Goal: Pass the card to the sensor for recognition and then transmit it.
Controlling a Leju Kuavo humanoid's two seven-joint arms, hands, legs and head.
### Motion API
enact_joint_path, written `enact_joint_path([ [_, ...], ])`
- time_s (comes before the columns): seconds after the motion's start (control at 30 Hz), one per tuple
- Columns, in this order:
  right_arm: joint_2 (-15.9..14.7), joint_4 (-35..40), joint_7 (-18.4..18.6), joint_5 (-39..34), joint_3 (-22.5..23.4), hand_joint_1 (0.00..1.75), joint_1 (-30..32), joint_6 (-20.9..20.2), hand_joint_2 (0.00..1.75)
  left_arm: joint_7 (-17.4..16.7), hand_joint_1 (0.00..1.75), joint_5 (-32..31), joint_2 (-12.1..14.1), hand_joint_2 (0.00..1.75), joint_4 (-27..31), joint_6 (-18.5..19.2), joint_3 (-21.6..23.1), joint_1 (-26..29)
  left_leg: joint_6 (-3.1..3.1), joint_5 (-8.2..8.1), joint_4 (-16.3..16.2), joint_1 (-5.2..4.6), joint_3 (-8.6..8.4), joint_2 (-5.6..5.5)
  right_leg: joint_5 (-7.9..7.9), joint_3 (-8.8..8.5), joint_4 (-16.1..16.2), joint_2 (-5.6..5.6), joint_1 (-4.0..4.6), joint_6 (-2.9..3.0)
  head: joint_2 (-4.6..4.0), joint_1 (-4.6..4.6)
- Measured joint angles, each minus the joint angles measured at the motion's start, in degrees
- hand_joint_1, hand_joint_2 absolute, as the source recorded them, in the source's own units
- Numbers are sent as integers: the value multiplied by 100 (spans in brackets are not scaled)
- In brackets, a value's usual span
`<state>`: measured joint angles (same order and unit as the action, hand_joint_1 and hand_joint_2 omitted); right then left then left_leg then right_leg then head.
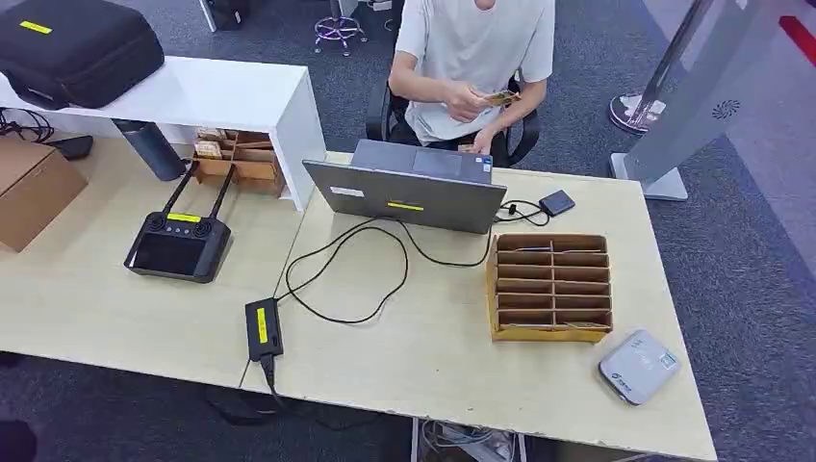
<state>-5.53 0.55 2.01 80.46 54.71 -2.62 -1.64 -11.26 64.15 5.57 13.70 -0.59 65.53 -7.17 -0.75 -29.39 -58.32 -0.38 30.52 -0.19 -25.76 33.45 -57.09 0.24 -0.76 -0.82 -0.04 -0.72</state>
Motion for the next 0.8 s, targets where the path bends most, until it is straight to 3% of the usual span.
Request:
enact_joint_path([
  [0.7,-4,0,29,218,181,0,-1,-177,175,-48,0,-2,-2,175,-2,-125,-2,1,0,0,0,0,0,0,0,0,0,0,0,0,0,0],
  [0.8,-7,0,-151,155,262,0,4,206,175,-22,0,24,-2,175,-2,-133,-2,9,0,0,0,0,1,0,0,0,0,0,0,0,0,0],
])
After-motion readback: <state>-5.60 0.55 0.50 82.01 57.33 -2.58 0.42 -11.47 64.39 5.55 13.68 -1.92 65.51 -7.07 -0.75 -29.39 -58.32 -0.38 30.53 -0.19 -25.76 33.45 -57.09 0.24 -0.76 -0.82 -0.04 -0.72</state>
